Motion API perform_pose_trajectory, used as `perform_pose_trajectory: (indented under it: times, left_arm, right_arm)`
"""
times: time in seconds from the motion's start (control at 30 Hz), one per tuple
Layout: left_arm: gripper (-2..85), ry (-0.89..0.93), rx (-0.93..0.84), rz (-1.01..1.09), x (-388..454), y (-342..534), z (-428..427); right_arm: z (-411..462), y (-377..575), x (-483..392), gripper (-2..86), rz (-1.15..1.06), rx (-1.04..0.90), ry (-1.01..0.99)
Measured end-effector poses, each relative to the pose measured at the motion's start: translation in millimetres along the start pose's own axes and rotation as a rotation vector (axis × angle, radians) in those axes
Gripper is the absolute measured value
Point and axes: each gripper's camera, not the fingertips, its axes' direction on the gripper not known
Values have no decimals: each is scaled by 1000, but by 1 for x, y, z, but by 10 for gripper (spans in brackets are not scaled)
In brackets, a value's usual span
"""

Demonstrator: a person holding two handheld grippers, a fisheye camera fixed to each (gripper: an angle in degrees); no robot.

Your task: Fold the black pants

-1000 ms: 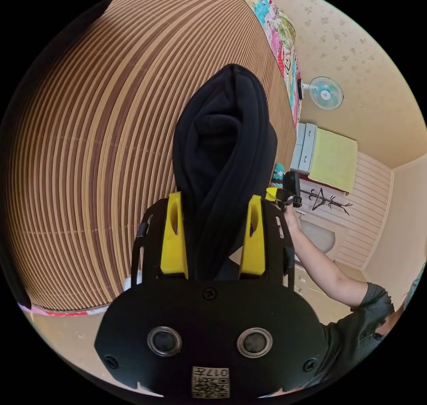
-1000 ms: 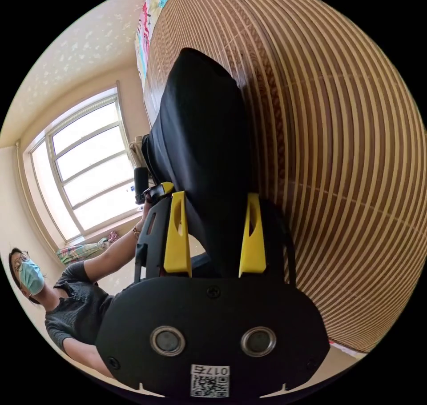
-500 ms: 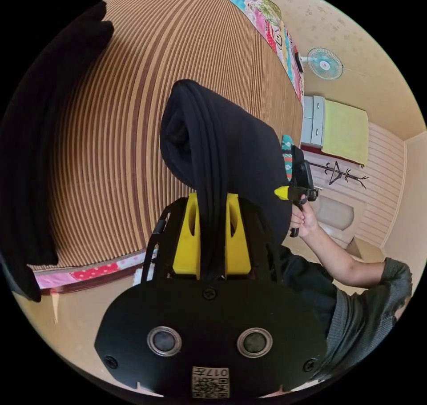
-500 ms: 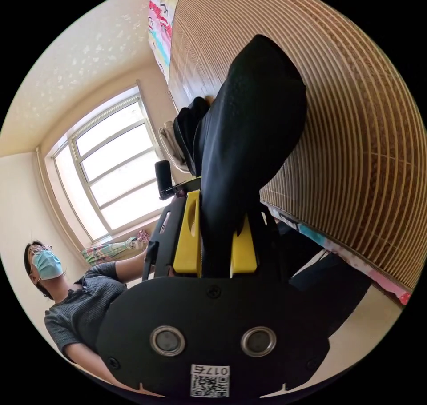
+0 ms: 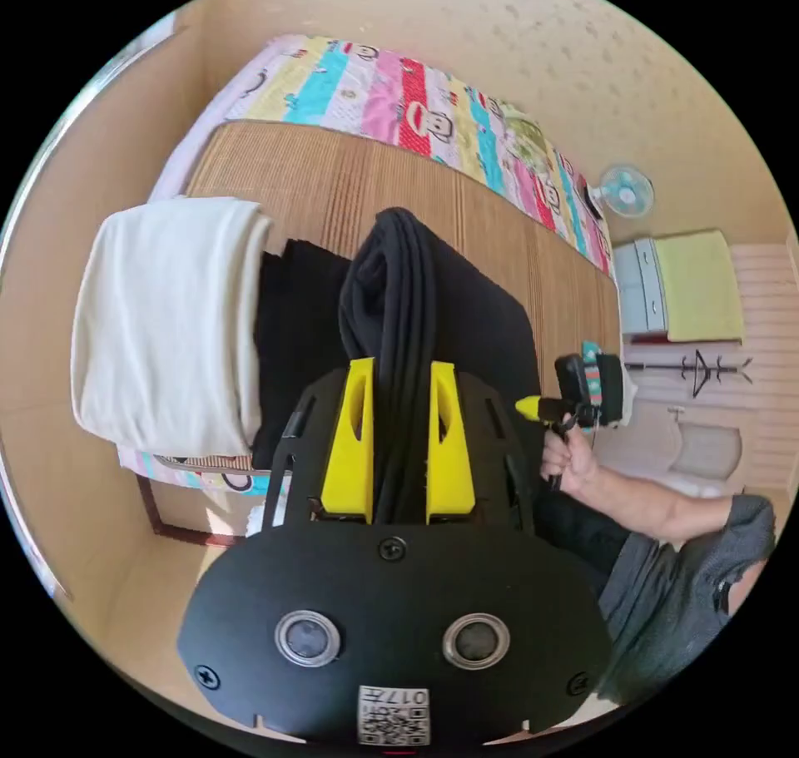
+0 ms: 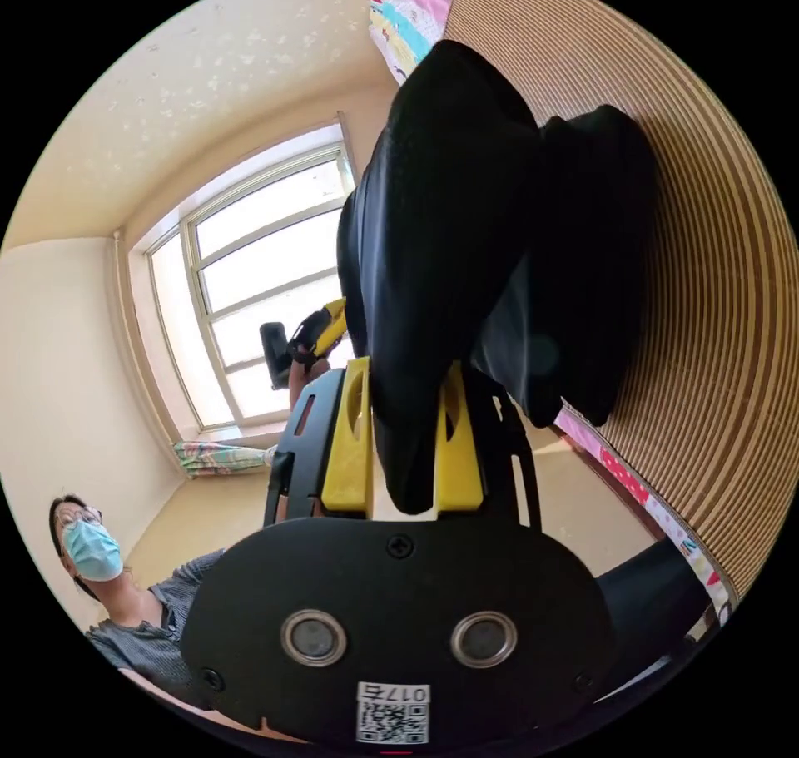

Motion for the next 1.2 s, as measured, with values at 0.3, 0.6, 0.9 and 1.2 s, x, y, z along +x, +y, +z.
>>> perform_pose_trajectory:
  times: [0.3, 0.6, 0.9, 1.2]
  left_arm:
    - [100, 168, 200, -425, -84, 98, 50]
    - [61, 197, 108, -547, -2, 241, 200]
    - [51, 184, -143, -9, 155, 137, 293]
    - [42, 322, -110, 86, 268, 104, 322]
  right_arm:
    - [-66, 63, 45, 10, 18, -134, 111]
    - [-259, 264, 1, 5, 240, 242, 712]
    - [-257, 435, -191, 3, -109, 1082, 1669]
    - [-400, 552, -78, 4, -20, 1206, 511]
